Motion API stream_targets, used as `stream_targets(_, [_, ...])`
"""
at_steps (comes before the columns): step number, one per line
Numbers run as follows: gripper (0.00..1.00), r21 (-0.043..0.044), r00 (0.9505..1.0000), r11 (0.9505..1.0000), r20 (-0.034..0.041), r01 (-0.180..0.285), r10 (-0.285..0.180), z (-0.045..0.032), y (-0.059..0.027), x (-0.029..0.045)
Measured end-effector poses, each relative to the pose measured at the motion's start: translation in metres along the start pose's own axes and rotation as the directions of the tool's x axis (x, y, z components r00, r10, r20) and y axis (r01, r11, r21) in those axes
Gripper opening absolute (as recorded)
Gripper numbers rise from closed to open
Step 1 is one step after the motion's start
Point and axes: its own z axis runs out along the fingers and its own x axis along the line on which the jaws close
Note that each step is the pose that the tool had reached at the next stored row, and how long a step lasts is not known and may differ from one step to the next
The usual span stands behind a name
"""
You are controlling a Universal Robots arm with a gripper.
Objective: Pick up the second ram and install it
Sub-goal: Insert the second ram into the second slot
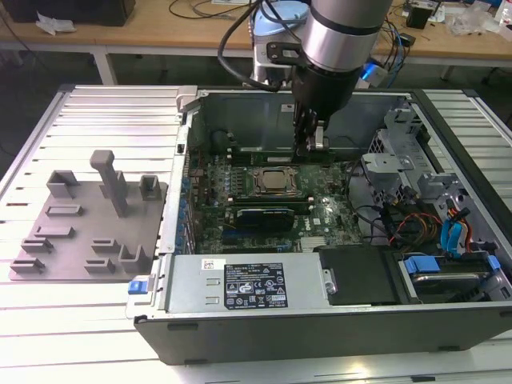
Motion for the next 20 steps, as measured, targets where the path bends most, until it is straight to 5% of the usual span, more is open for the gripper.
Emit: stream_targets(20, [0.11, 0.0, 1.0, 1.0, 0.0001, 0.0, 0.0, 0.0204, -0.0012, 0.0023])
